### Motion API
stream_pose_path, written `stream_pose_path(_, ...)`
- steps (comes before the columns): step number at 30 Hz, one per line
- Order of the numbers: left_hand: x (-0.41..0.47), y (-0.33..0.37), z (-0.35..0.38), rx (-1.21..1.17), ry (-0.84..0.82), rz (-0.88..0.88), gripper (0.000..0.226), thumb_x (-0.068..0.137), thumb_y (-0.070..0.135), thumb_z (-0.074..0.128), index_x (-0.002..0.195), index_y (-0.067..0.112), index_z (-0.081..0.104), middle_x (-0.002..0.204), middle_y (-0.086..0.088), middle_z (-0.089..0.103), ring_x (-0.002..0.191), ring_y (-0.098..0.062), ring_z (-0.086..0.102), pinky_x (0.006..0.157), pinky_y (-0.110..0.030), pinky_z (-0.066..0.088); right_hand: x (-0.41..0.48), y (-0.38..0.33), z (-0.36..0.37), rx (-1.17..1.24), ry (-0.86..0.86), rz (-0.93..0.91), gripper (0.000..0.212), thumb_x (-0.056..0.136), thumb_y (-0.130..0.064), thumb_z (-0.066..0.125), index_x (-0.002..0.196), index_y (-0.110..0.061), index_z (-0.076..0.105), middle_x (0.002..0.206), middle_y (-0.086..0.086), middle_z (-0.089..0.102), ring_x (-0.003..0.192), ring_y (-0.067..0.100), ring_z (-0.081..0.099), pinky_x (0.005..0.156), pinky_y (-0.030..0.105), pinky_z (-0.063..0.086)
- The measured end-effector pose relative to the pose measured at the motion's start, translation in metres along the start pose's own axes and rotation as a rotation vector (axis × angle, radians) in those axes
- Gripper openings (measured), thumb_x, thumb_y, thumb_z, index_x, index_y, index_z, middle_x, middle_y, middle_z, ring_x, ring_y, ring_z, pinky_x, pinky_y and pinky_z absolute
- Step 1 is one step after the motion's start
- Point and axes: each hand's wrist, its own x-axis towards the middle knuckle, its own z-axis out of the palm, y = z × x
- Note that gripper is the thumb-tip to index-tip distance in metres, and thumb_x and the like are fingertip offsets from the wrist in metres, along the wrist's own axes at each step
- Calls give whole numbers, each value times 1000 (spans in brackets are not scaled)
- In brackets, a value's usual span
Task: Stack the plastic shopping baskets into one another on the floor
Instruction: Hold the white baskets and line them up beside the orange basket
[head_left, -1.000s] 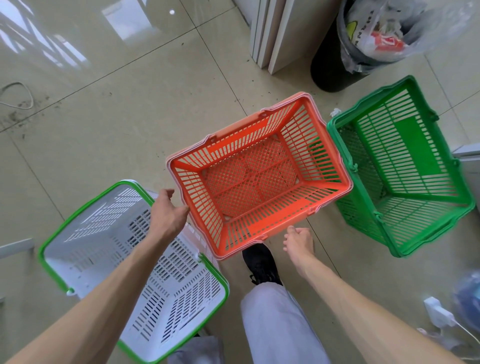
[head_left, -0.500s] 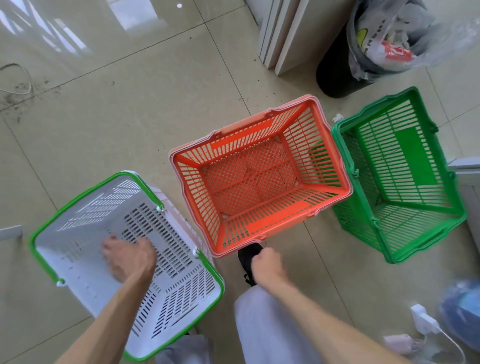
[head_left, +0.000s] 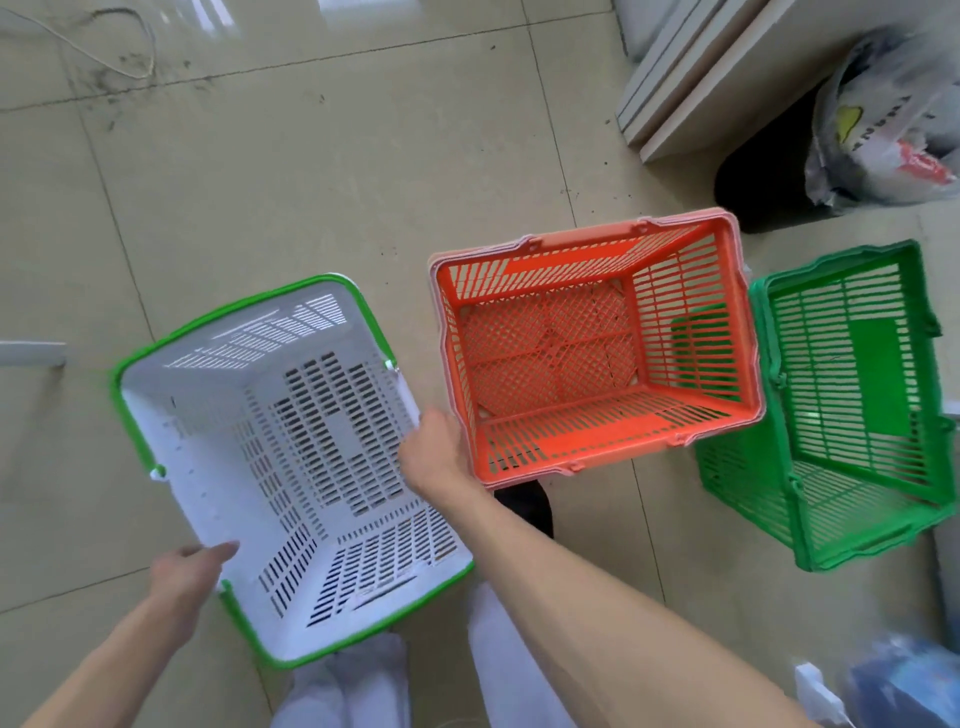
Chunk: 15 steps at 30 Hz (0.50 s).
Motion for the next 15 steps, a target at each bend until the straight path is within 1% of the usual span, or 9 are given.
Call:
stream_pose_path(1, 7, -2, 3, -23, 7, 4, 47, 88, 3, 63, 129, -17, 50, 135, -31, 53, 124, -45, 52, 102, -45, 38, 4, -1, 1, -14, 19, 10, 33, 92, -10, 49, 124, 0, 50, 129, 20, 54, 115, 39, 57, 90, 43, 49)
stream_pose_path(3, 16, -3, 9, -63, 38, 1, 47, 88, 3, 63, 129, -14, 51, 135, -29, 54, 121, -44, 55, 100, -45, 41, 14, 2, 4, -139, 24, -5, 37, 91, -12, 51, 127, -2, 50, 131, 19, 55, 122, 39, 52, 97, 43, 46)
stream_pose_path(6, 27, -5, 13, -85, 51, 2, 45, 91, 4, 59, 133, -9, 51, 137, -26, 54, 121, -43, 56, 103, -46, 42, 25, 4, 13, -247, -23, -40, 35, 91, -13, 52, 123, 0, 55, 129, 22, 60, 120, 39, 57, 95, 40, 48)
stream_pose_path(9, 42, -11, 10, -60, 24, 45, 45, 92, 7, 56, 135, -4, 52, 137, -25, 55, 120, -44, 57, 104, -51, 42, 30, 7, 15, -231, -29, -17, 36, 93, -12, 51, 125, 3, 54, 130, 24, 58, 120, 39, 57, 93, 38, 48)
stream_pose_path(10, 49, -13, 9, -43, 29, 66, 43, 91, 9, 57, 133, -3, 54, 134, -25, 58, 116, -45, 59, 100, -53, 45, 30, 8, 14, -215, -20, -19, 35, 93, -12, 50, 124, 3, 55, 129, 24, 59, 118, 40, 58, 90, 38, 49)
stream_pose_path(12, 49, -16, 6, 49, 58, 146, 38, 89, 11, 58, 124, -3, 60, 123, -27, 64, 105, -47, 63, 88, -50, 51, 26, 8, 11, -211, -10, -37, 32, 91, -14, 53, 119, 1, 58, 125, 23, 61, 113, 39, 60, 82, 35, 49)
stream_pose_path(14, 44, -17, -2, 165, 103, 220, 32, 88, 9, 56, 115, -5, 64, 111, -30, 67, 94, -48, 65, 73, -46, 51, 11, 8, 8, -211, -4, -75, 27, 90, -14, 55, 114, -1, 60, 119, 20, 63, 108, 37, 62, 74, 32, 44)
stream_pose_path(15, 42, -19, -9, 199, 106, 230, 29, 86, 8, 56, 110, -5, 66, 106, -30, 68, 91, -47, 65, 69, -46, 51, 0, 9, 7, -190, -4, -98, 21, 89, -14, 56, 106, -5, 61, 113, 18, 63, 103, 35, 62, 70, 29, 41)
